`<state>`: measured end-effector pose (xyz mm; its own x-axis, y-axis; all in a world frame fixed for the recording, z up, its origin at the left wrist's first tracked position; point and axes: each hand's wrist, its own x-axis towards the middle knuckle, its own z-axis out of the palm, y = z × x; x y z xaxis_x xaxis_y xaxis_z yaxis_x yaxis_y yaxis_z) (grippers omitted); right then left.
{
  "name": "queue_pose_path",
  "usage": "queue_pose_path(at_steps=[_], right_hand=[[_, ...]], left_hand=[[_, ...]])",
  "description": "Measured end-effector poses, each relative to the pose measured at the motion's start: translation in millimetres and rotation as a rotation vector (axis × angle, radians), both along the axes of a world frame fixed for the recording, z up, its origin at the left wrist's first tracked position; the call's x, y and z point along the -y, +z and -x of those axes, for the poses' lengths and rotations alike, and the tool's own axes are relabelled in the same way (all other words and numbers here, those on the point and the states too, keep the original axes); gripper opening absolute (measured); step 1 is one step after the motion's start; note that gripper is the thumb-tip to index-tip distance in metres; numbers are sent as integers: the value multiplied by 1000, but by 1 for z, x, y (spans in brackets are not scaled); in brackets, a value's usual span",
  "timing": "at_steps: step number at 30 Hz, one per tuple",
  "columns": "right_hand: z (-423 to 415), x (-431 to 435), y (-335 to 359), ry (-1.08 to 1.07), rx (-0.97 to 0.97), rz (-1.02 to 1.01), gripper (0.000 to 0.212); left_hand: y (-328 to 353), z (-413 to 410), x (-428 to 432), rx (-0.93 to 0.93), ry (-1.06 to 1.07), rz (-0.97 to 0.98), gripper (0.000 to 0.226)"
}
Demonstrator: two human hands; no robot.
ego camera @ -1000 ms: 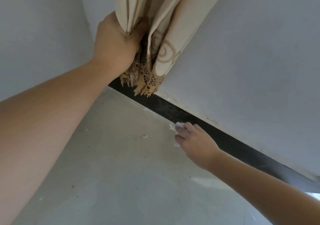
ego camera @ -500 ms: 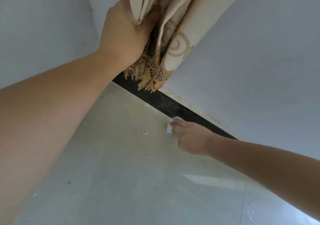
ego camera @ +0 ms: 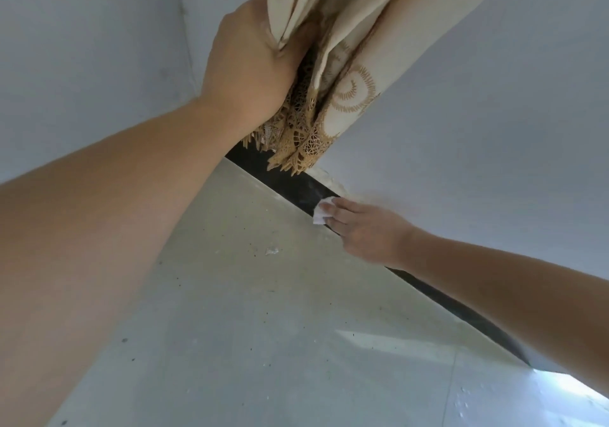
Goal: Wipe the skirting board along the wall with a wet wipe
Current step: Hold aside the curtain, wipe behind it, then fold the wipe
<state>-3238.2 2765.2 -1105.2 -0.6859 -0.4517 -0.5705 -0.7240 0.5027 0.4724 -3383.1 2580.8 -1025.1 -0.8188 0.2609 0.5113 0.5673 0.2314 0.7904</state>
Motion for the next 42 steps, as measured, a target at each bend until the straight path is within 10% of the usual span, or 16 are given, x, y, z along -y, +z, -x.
queue_pose_path(at_steps=[6, 12, 19, 27, 37, 42], right_hand=[[-17, 37, -13, -241, 231, 10, 28], [42, 46, -7, -50, -86, 56, 32], [12, 68, -4, -555, 343, -126, 31], [43, 49, -27, -10, -108, -113, 45], [-32, 34, -11, -410, 300, -44, 24], [5, 16, -9, -10, -144, 79, 30]], left_hand=[[-2, 4, 1, 5, -15, -10, 30], [-3, 6, 1, -29, -15, -2, 33], [-2, 6, 1, 21, -23, -17, 32], [-3, 8, -1, 14, -11, 14, 35], [-1, 7, -1, 36, 11, -8, 33], [-1, 1, -2, 37, 32, -14, 37]])
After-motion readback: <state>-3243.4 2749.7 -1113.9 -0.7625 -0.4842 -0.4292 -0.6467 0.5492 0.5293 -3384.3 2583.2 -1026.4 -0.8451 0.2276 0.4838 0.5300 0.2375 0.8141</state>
